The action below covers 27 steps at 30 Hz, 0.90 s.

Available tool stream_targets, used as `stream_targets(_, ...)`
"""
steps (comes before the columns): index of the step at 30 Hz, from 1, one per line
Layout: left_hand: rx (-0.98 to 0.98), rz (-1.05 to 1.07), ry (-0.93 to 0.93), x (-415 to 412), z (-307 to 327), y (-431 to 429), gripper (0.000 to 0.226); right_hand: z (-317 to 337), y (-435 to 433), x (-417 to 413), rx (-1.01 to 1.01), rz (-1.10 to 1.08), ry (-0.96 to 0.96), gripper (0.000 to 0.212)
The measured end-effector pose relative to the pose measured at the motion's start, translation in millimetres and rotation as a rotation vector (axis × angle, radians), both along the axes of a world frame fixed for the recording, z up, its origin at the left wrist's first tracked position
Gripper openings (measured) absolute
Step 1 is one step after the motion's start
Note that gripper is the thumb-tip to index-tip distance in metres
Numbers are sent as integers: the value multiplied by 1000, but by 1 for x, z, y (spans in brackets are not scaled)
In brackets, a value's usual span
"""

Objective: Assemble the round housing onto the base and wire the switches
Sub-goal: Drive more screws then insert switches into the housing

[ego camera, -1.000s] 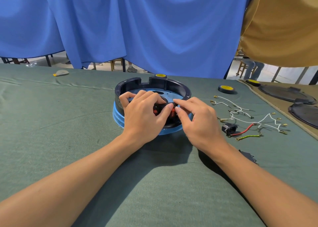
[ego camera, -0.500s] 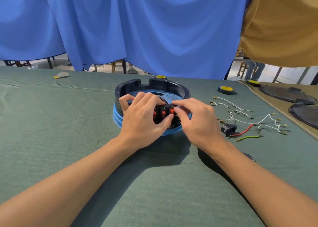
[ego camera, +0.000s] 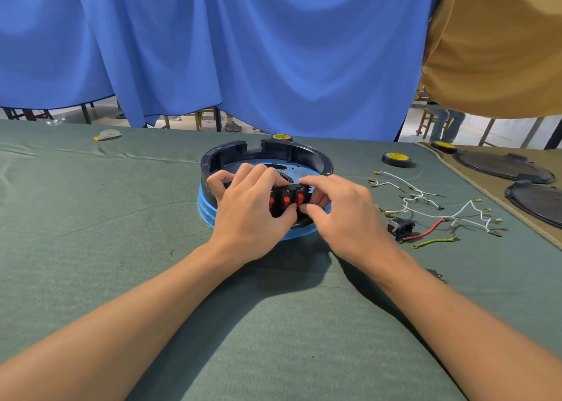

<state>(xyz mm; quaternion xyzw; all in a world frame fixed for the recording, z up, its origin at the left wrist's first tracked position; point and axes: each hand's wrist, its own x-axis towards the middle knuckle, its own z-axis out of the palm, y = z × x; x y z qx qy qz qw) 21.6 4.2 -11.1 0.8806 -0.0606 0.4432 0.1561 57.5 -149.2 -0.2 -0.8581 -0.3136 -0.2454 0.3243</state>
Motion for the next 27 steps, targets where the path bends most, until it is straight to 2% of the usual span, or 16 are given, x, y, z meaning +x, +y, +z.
stream_targets(3, 15, 0, -5, -1, -2, 0, 25, 4, -1, -1, -57, -2, 0, 37)
stream_targets(6, 44, 15, 10, -2, -4, -2, 30, 19, -13, -1, -84, 61, 92, 31)
stream_targets(10, 102, 20, 66, -1, -6, -8, 32, 52, -48, 2, -386, 28, 298, 6)
stream_targets(13, 131, -5, 46, 1, -7, -11, 25, 69, -76, 0, -664, -28, 537, 19)
stream_targets(16, 125, -8, 30, 3, -7, -10, 24, 76, -90, -4, -836, -24, 763, 33)
stream_targets(18, 123, -8, 25, 3, -8, -10, 23, 77, -93, -6, -929, -28, 847, 38)
stream_targets(23, 112, -23, 27, 2, -8, -11, 23, 68, -90, -5, -995, -43, 864, 38)
stream_targets(27, 107, -11, 19, 1, -7, -12, 21, 67, -89, -4, -871, 24, 740, 32)
